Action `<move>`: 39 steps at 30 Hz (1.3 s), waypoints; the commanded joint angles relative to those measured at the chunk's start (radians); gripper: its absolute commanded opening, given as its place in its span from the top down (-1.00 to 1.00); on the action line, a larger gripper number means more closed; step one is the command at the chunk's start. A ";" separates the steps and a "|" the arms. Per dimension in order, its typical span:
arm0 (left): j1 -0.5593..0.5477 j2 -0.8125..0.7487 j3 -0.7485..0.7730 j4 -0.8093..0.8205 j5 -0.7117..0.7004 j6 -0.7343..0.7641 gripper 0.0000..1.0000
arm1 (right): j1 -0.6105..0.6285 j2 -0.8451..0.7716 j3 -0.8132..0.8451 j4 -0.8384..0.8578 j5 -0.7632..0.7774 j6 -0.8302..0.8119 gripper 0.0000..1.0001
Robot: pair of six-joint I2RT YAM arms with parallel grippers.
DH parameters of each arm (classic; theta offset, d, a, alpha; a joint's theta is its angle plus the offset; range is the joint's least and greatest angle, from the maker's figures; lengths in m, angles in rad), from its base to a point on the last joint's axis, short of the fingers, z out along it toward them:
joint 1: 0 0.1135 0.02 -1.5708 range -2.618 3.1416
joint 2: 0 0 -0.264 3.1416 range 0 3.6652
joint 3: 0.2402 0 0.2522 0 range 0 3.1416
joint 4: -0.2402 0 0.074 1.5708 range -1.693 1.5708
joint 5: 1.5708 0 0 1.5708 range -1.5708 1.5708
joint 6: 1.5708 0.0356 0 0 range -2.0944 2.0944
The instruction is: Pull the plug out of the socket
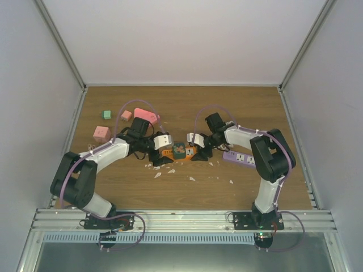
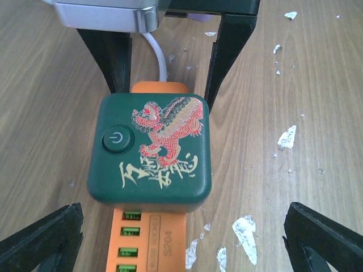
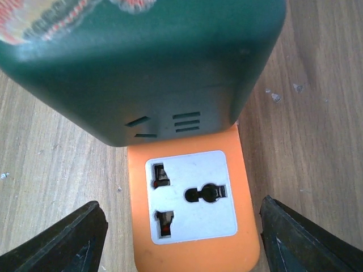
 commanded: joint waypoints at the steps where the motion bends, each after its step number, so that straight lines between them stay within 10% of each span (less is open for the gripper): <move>1: -0.033 0.056 0.000 0.105 -0.029 -0.001 -0.91 | -0.001 0.027 0.003 0.002 -0.003 0.002 -0.49; 26: -0.097 0.123 0.037 0.164 -0.053 0.017 -0.22 | 0.081 0.072 0.067 -0.006 0.022 0.051 0.14; 39: -0.036 0.002 -0.090 0.102 0.002 0.090 -0.02 | 0.084 -0.014 0.014 0.061 -0.161 0.091 -0.22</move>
